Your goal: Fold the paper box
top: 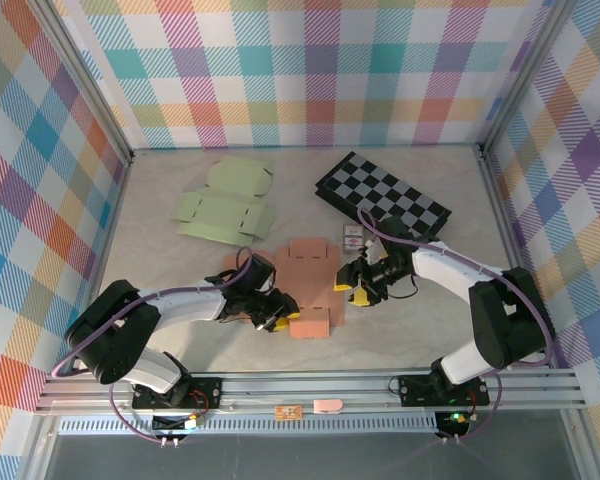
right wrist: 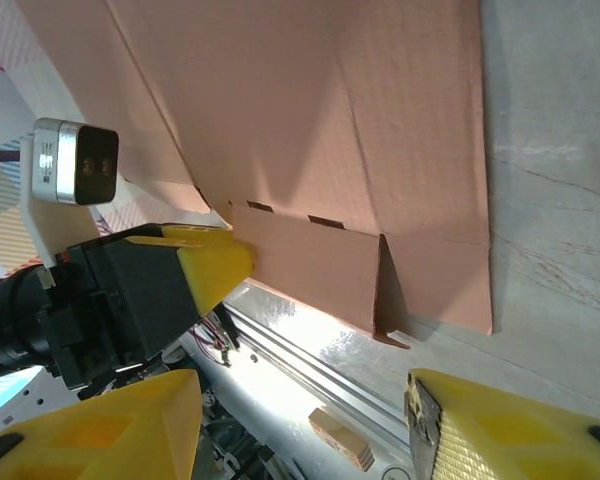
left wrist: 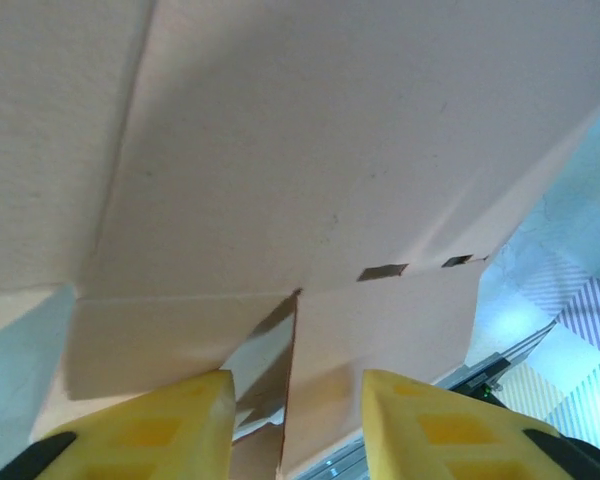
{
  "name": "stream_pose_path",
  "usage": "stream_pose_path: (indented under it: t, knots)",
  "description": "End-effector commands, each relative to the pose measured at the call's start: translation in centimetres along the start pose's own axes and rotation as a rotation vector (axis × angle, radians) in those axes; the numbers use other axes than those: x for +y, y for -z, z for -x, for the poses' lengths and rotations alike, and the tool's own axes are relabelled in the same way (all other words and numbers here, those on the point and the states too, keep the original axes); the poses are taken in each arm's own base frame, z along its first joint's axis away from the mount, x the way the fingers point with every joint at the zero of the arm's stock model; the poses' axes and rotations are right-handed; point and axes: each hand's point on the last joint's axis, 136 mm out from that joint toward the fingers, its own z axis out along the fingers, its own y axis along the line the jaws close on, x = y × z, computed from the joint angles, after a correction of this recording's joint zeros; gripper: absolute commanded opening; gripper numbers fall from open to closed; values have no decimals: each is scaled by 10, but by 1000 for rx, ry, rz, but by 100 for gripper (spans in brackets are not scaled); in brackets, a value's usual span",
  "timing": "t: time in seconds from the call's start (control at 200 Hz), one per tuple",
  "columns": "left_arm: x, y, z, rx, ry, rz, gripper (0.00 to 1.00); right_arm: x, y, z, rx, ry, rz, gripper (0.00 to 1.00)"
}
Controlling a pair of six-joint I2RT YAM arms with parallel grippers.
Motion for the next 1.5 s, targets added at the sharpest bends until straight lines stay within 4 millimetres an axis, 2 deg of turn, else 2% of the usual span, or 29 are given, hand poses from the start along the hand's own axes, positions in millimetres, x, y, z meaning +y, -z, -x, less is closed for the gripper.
stream_pose_path:
  t: [0.0,0.26,0.42,0.495,0.575,0.67,0.735,1.0,1.205,1.33,1.495]
  knots:
    - [-6,-4,-4,21,-2,-32,28,1,1,-5,30,-1,12,56]
    - [-13,0,0,-15,-11,-52,0,0,2,-5,32,-4,11,54]
    - [-30,19,0,-51,-26,-84,0,5,15,2,2,-9,38,54]
    - [-46,34,1,-70,-17,-133,0,12,26,8,-21,-18,83,56]
    - [-64,52,4,-85,-3,-190,0,20,36,16,-44,-23,127,63]
    - [-74,65,5,-86,1,-211,0,25,38,26,-48,-51,176,72]
    - [-77,68,6,-80,3,-218,0,27,34,32,-36,-79,210,76]
    - [-79,81,11,-83,42,-254,0,17,14,52,-42,-116,261,79]
    - [-82,82,11,-74,47,-262,0,10,-9,73,-28,-181,312,73]
    - [-84,83,11,-70,46,-266,0,23,-12,88,-44,-166,361,69]
    - [-85,85,11,-73,46,-271,0,37,-21,95,-35,-158,379,57]
